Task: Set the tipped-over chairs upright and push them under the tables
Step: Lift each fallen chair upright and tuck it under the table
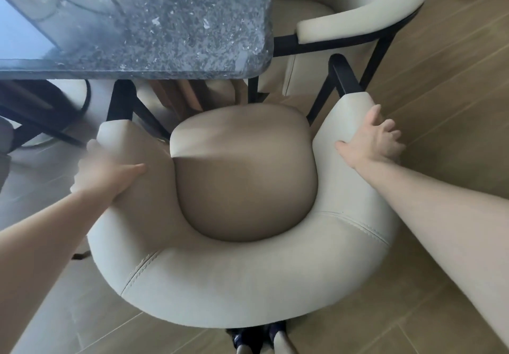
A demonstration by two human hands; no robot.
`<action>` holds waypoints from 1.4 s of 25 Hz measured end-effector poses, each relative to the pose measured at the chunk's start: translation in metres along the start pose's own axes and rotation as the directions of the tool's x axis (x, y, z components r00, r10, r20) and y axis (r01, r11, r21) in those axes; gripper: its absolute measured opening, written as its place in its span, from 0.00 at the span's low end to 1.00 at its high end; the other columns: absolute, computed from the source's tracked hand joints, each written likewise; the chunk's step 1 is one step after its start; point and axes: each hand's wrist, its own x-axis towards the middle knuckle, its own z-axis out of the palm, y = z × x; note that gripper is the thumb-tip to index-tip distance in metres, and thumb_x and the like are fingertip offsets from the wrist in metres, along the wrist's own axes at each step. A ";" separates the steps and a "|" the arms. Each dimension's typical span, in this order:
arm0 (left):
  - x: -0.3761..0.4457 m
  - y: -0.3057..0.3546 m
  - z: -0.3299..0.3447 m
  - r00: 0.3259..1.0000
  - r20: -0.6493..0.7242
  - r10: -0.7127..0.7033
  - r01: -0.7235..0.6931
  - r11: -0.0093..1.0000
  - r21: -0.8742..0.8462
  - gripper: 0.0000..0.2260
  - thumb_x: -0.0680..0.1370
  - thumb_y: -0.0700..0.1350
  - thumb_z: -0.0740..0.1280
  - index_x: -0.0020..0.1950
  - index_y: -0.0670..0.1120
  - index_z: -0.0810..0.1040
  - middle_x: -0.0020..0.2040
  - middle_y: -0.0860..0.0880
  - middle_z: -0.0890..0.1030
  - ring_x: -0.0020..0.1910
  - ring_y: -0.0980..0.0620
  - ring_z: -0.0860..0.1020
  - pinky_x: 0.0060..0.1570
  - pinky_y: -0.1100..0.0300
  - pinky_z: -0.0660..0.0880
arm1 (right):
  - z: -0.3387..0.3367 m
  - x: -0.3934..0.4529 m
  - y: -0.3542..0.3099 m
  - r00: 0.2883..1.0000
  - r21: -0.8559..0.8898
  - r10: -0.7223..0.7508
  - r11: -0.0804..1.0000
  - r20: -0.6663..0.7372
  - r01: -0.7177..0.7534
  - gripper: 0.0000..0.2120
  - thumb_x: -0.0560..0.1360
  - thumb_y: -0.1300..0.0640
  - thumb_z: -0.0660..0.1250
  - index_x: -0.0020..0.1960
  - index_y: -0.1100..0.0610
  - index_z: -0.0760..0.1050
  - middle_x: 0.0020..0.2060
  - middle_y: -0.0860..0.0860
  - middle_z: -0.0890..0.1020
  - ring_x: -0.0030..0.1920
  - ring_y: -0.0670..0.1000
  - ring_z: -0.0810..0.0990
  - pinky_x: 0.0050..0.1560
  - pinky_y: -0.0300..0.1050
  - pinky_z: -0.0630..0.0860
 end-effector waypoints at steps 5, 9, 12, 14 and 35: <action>-0.011 -0.004 -0.008 0.999 0.046 0.026 -0.024 0.998 -0.059 0.45 0.63 0.61 0.76 0.72 0.57 0.53 0.62 0.37 0.74 0.59 0.31 0.76 0.58 0.39 0.74 | -0.015 -0.007 -0.006 0.985 -0.022 0.046 0.999 0.166 -0.043 0.52 0.71 0.39 0.72 0.80 0.49 0.40 0.76 0.70 0.54 0.72 0.75 0.60 0.62 0.79 0.65; -0.013 -0.008 -0.016 0.998 0.066 0.008 0.000 0.992 -0.127 0.47 0.62 0.64 0.75 0.74 0.52 0.57 0.63 0.39 0.77 0.60 0.33 0.76 0.59 0.41 0.74 | -0.030 -0.004 0.008 0.986 0.009 -0.040 0.999 0.162 0.039 0.54 0.68 0.32 0.70 0.80 0.45 0.40 0.65 0.70 0.72 0.59 0.66 0.78 0.51 0.53 0.74; -0.015 -0.013 -0.014 0.998 0.051 -0.029 0.039 0.978 -0.203 0.45 0.58 0.68 0.74 0.68 0.48 0.65 0.57 0.42 0.78 0.57 0.35 0.78 0.54 0.44 0.74 | -0.029 -0.008 0.012 0.991 0.069 -0.028 0.997 0.133 0.018 0.53 0.66 0.31 0.71 0.79 0.42 0.43 0.56 0.64 0.75 0.53 0.64 0.80 0.46 0.50 0.71; -0.011 -0.013 -0.014 0.996 0.078 -0.042 0.059 0.972 -0.229 0.44 0.55 0.69 0.72 0.65 0.51 0.66 0.52 0.45 0.76 0.54 0.36 0.78 0.51 0.46 0.74 | -0.024 -0.009 0.010 0.993 0.129 0.008 0.991 0.117 -0.023 0.51 0.67 0.34 0.72 0.79 0.42 0.45 0.56 0.64 0.73 0.53 0.66 0.78 0.47 0.53 0.73; 0.017 -0.019 -0.022 0.958 0.288 -0.013 0.081 0.971 -0.226 0.38 0.56 0.64 0.74 0.58 0.52 0.62 0.52 0.46 0.76 0.48 0.41 0.77 0.45 0.50 0.74 | -0.033 0.005 0.013 0.955 0.144 -0.005 0.989 0.295 -0.040 0.58 0.68 0.44 0.77 0.79 0.41 0.36 0.64 0.65 0.71 0.59 0.67 0.77 0.55 0.56 0.74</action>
